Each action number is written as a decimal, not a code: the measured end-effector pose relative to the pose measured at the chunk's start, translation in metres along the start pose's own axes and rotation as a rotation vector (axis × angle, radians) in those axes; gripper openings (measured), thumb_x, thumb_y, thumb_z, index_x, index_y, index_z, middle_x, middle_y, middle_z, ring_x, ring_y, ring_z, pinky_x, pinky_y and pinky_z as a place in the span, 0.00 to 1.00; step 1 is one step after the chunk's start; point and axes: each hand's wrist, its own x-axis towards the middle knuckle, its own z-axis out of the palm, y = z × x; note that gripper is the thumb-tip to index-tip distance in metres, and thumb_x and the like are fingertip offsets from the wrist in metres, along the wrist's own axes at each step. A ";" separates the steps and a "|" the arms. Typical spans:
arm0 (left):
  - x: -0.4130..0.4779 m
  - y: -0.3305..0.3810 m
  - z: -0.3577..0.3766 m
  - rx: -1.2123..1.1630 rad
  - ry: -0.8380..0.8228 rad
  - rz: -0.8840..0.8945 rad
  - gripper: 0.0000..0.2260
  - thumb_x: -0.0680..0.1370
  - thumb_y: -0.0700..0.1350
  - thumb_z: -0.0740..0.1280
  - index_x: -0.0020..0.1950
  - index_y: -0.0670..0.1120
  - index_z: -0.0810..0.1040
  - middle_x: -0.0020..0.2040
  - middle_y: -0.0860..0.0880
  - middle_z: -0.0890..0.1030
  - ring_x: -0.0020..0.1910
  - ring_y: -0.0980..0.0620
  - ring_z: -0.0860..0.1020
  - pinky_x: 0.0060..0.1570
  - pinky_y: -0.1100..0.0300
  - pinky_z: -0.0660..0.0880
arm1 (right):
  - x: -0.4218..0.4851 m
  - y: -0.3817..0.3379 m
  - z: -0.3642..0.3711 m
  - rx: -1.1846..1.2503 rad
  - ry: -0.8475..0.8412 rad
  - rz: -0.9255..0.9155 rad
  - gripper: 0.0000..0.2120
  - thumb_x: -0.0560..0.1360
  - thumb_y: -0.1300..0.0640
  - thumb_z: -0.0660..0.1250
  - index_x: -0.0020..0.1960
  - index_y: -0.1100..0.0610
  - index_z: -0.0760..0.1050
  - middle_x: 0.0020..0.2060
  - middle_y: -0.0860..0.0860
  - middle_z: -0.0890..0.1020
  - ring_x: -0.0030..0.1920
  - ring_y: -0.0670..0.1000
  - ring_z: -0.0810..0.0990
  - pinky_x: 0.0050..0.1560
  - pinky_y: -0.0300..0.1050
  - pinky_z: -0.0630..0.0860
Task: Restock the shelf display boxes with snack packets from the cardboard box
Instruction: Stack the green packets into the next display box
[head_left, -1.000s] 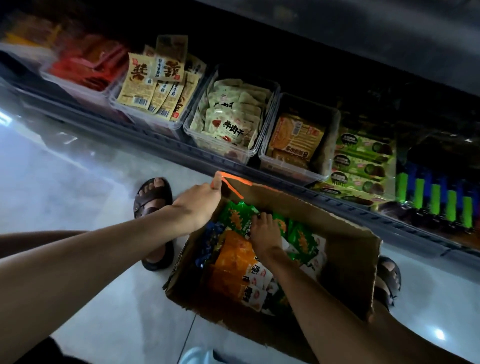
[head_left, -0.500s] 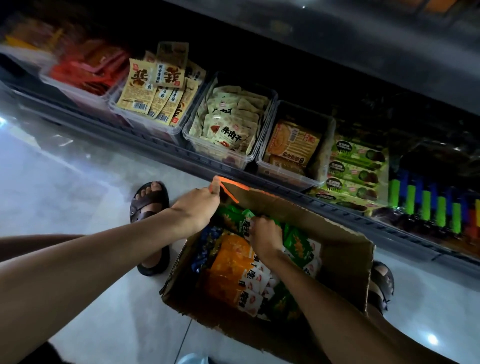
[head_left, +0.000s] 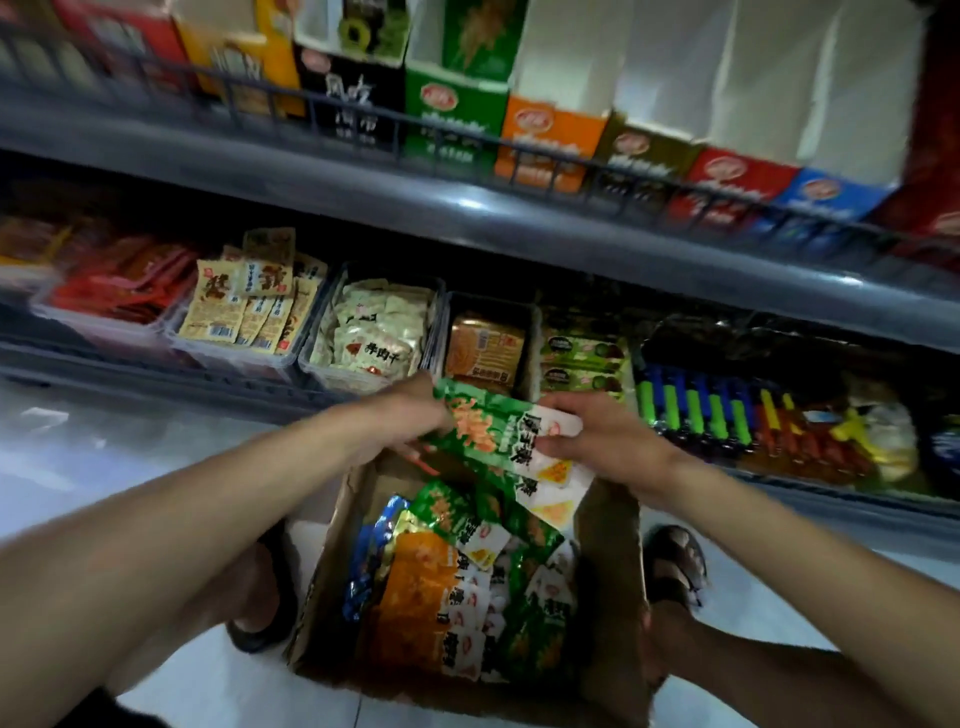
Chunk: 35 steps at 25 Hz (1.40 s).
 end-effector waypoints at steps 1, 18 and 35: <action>-0.012 0.015 -0.005 -0.218 -0.048 -0.008 0.12 0.77 0.38 0.65 0.60 0.40 0.71 0.54 0.39 0.79 0.47 0.43 0.81 0.51 0.47 0.80 | -0.015 -0.013 -0.013 0.084 -0.017 -0.028 0.14 0.75 0.63 0.71 0.60 0.55 0.79 0.52 0.53 0.85 0.51 0.51 0.84 0.50 0.42 0.80; -0.053 0.081 -0.020 -0.704 0.008 0.170 0.18 0.68 0.35 0.73 0.57 0.38 0.78 0.51 0.42 0.85 0.46 0.47 0.85 0.31 0.54 0.82 | -0.037 -0.050 -0.029 0.641 0.287 0.055 0.13 0.77 0.53 0.70 0.59 0.57 0.78 0.48 0.52 0.87 0.48 0.51 0.85 0.50 0.48 0.82; -0.066 0.066 -0.023 -0.500 -0.901 0.078 0.24 0.77 0.49 0.69 0.70 0.41 0.71 0.65 0.32 0.74 0.59 0.34 0.78 0.60 0.39 0.73 | -0.053 -0.075 -0.046 0.035 0.253 -0.335 0.10 0.71 0.57 0.75 0.49 0.53 0.76 0.41 0.55 0.85 0.38 0.52 0.86 0.37 0.49 0.83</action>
